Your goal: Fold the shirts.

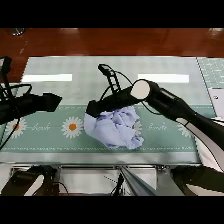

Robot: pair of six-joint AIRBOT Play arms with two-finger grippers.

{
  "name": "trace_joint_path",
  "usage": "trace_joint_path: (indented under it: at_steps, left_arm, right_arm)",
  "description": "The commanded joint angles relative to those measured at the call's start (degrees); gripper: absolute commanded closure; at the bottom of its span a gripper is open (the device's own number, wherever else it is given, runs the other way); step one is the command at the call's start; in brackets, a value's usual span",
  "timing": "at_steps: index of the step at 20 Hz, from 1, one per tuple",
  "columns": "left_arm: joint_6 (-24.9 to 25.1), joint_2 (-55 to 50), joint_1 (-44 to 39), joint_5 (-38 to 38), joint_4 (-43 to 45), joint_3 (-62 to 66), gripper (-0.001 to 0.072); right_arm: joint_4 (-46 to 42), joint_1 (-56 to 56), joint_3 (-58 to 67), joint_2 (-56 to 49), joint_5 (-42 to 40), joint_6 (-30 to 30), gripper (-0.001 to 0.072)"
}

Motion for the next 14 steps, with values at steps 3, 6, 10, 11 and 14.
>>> trace_joint_path:
  at_steps: [3,6,10,11,14]
  left_arm:
    - [0.00,-0.11,-0.20,-5.18,-5.70,0.00,0.0005]
    - [0.00,-3.34,-0.09,-17.73,-4.83,-0.90,0.0005]
    - [1.55,-8.94,-0.09,-16.83,-12.59,-14.01,0.0006]
    - [6.12,-10.45,-0.26,-13.14,-21.31,-17.77,0.0006]
    - [19.39,-16.22,-4.09,-2.14,-43.71,-24.22,0.0006]
  right_arm:
    - [0.31,-20.37,4.04,6.43,11.69,-2.62,0.0093]
    - [-12.81,-37.68,2.89,14.34,20.41,-1.49,0.0094]
    - [-18.88,-54.90,-14.80,24.76,21.51,0.24,0.0095]
    - [-16.96,-57.09,-20.65,26.97,20.61,0.17,0.0094]
    - [-10.34,-57.75,-36.35,31.58,16.83,-2.36,0.0095]
